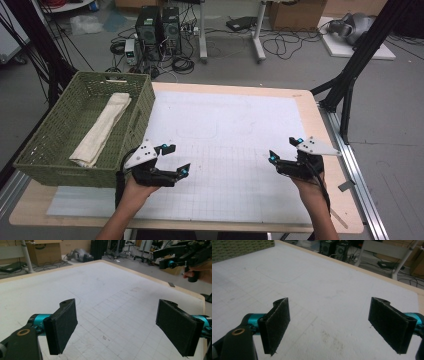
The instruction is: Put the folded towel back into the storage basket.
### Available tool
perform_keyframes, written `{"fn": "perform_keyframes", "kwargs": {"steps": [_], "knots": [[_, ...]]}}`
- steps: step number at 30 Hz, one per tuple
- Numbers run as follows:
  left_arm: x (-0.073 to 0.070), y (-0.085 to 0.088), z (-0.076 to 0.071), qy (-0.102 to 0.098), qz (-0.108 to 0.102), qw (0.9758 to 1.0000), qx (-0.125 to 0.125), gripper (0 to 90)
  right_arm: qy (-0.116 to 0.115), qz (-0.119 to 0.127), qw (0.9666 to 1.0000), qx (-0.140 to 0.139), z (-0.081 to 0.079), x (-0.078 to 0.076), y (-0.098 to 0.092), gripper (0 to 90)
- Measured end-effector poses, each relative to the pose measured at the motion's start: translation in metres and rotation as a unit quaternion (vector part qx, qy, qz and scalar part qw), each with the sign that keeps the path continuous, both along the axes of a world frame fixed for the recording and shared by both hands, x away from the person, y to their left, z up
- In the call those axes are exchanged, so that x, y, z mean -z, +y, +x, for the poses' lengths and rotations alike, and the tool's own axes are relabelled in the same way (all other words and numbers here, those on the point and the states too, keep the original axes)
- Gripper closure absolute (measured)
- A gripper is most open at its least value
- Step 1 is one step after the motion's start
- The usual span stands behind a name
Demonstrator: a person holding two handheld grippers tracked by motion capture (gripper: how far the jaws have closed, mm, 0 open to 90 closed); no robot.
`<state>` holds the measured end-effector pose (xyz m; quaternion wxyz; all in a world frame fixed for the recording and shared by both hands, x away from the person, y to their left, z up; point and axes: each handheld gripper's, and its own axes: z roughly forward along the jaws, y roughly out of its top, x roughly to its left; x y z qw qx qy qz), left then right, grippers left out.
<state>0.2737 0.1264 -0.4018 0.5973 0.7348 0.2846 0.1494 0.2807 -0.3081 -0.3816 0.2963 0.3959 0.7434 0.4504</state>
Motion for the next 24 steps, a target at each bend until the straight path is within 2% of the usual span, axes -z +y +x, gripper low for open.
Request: {"fn": "perform_keyframes", "kwargs": {"steps": [7,13,21,24], "knots": [[0.010,-0.006,0.000,0.003,0.004,1.0000,-0.004,17.3,0.000,0.006,0.9999,0.012,-0.022,0.013,-0.011,16.2],[0.018,-0.006,-0.005,0.003,0.002,1.0000,0.005,17.3,0.006,0.022,0.9996,0.018,-0.035,0.025,-0.019,16.2],[0.024,-0.013,-0.004,0.008,0.005,1.0000,0.002,17.4,0.013,0.002,0.9998,0.018,-0.039,0.039,-0.024,16.3],[0.024,-0.017,-0.003,0.007,0.008,0.9999,0.004,17.5,0.012,0.003,0.9997,0.019,-0.041,0.040,-0.027,16.3]]}}
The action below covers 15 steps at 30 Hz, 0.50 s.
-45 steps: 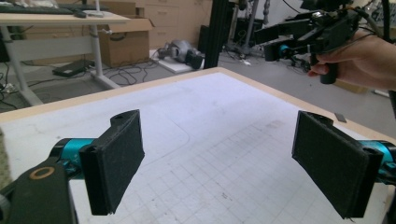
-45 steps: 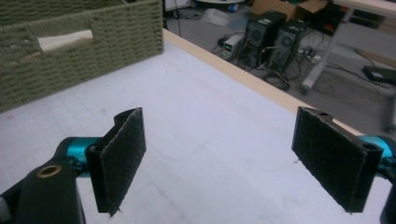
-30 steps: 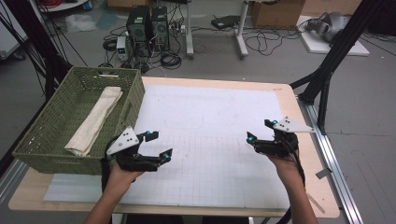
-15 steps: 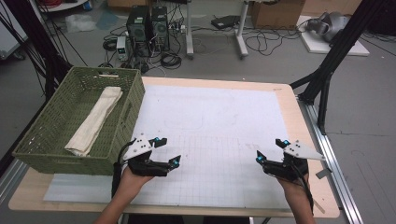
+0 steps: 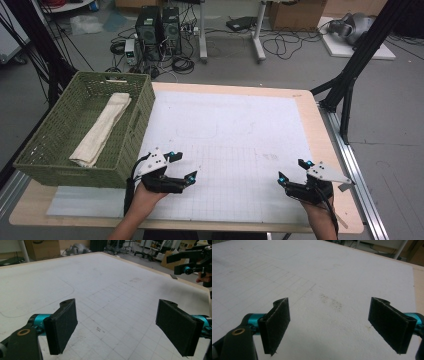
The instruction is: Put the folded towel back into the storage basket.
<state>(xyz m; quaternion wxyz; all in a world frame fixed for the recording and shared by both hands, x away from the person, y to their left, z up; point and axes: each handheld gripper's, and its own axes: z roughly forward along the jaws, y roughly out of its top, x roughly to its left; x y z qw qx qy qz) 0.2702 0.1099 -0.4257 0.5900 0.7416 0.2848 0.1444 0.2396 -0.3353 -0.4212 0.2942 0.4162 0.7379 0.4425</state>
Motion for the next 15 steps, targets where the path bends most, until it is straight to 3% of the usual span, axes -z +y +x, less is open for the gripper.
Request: {"fn": "perform_keyframes", "kwargs": {"steps": [11,15], "knots": [[-0.0024,0.0020,-0.0060,-0.009,-0.002,0.9999,-0.011,17.5,-0.006,0.014,0.9998,0.012,-0.0044,-0.0038,-0.0029,16.3],[-0.0042,0.0054,-0.0076,-0.012,-0.006,0.9997,-0.018,17.5,-0.010,0.009,0.9998,0.011,-0.0051,-0.0049,-0.0017,16.3]]}}
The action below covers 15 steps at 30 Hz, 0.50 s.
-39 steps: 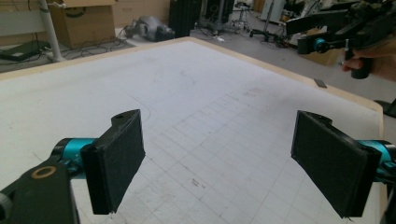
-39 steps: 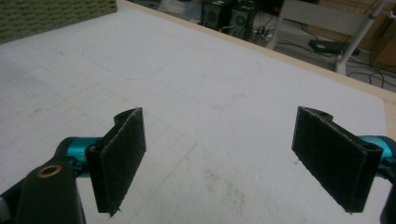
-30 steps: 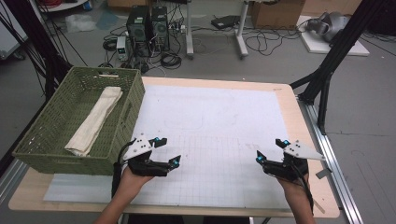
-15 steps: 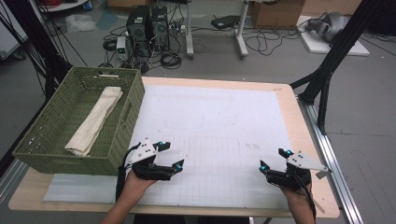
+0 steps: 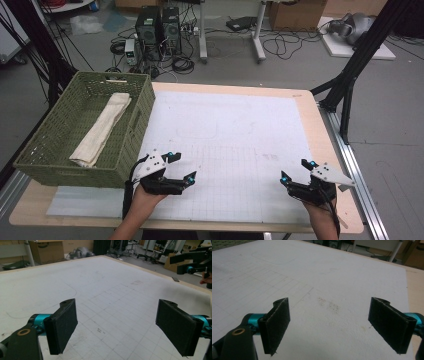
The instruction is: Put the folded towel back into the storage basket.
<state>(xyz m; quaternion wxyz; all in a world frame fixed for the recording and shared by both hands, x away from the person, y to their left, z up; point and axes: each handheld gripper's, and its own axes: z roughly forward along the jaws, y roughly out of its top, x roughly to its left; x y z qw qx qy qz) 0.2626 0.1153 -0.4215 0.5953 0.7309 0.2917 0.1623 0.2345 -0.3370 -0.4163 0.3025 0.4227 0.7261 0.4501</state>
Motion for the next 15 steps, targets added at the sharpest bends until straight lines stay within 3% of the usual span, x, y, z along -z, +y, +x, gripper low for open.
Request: {"fn": "perform_keyframes", "kwargs": {"steps": [15], "knots": [[0.0044,0.0014,0.0033,0.008,0.010,0.9999,-0.009,17.5,0.006,-0.009,0.9999,-0.001,0.0021,0.0014,-0.0011,16.4]]}}
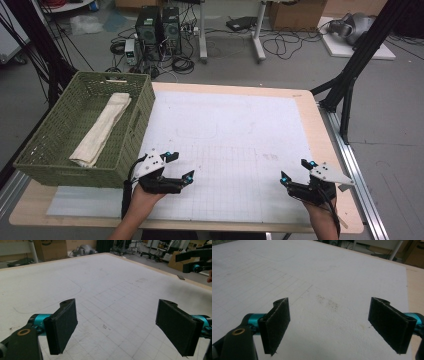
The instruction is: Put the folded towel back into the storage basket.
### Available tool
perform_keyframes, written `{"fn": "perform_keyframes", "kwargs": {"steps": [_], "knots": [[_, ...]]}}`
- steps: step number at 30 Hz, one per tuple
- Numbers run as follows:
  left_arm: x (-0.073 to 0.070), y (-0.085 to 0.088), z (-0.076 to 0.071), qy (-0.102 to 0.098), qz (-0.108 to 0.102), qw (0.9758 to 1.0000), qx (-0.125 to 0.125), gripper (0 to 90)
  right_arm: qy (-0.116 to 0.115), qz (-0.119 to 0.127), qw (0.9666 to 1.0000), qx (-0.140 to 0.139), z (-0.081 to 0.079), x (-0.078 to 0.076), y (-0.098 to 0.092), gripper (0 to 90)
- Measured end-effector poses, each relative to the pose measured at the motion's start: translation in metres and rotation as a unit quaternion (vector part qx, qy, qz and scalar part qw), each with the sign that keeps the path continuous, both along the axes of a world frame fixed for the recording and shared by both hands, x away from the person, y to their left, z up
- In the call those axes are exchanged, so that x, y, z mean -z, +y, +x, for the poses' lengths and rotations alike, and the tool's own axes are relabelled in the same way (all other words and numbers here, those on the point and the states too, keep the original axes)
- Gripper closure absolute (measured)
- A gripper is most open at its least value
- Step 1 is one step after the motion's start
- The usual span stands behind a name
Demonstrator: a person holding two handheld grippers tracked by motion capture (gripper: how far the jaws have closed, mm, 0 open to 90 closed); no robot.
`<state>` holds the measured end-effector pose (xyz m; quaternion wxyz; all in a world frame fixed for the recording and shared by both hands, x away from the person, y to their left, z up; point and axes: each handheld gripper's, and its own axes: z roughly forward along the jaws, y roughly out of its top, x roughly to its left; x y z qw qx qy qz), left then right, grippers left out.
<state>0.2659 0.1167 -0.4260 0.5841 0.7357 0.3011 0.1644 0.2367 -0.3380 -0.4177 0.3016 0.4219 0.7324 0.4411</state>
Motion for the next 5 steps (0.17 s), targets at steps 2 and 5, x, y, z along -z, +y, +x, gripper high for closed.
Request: {"fn": "perform_keyframes", "kwargs": {"steps": [2,5], "knots": [[0.0009,-0.0005,0.0006,0.000,0.001,1.0000,-0.001,17.5,0.004,0.000,1.0000,-0.001,0.0005,0.0004,0.0001,16.4],[0.0016,-0.0002,0.0020,0.001,0.004,1.0000,-0.001,17.5,0.004,-0.002,1.0000,-0.004,0.0014,0.0009,-0.0001,16.4]]}}
